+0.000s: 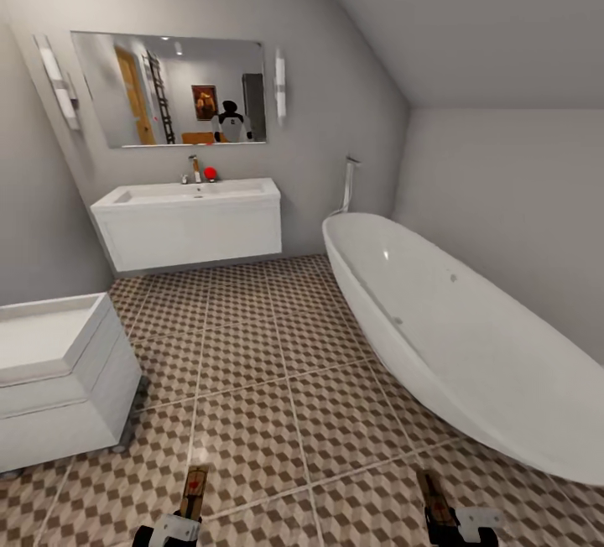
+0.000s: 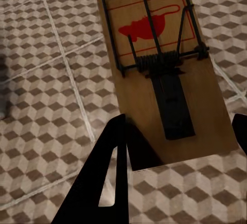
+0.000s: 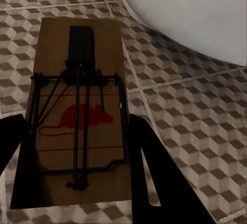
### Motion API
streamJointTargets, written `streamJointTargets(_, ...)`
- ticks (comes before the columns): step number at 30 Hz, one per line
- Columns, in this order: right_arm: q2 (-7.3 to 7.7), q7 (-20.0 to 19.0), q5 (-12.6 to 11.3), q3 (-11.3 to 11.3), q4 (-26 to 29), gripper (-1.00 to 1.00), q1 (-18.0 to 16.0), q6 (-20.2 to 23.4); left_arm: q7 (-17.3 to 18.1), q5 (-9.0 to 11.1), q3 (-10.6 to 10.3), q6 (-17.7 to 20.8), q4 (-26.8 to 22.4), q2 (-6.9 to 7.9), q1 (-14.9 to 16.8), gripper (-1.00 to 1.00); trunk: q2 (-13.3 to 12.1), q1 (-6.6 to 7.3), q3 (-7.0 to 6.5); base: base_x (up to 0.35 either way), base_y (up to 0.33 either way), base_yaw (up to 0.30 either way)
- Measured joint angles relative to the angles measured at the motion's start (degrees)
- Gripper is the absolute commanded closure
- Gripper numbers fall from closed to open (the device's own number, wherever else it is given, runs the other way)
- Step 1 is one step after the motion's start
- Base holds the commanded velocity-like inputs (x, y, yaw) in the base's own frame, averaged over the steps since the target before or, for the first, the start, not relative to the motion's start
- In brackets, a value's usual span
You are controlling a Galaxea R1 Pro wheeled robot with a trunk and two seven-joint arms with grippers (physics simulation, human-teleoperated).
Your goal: Take the four mousetraps from the cabinet in the bathroom and place them on the bathroom floor. Make sure all four end up on the same floor surface, and ensure that at least two of them are either under or directly next to the same bathroom sink.
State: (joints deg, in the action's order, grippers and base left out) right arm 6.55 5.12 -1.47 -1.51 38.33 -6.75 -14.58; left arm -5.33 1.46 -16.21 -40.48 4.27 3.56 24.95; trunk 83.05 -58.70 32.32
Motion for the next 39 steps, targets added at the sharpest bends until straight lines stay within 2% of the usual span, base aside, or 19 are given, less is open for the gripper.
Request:
streamJointTargets(28,-0.04,-0.01,0.04,-0.06,-0.02,1.00,0.00,0.00,0.00,0.00,0.00,0.00,0.00,0.02,0.00,1.00,0.00,0.01,0.00,0.309,0.000,0.261)
streamJointTargets(39,-0.01,0.00,0.07,-0.08,0.01,1.00,0.02,0.01,0.01,0.00,0.00,0.01,0.01,0.01,0.01,1.00,0.00,0.01,0.00,0.329,0.000,0.056)
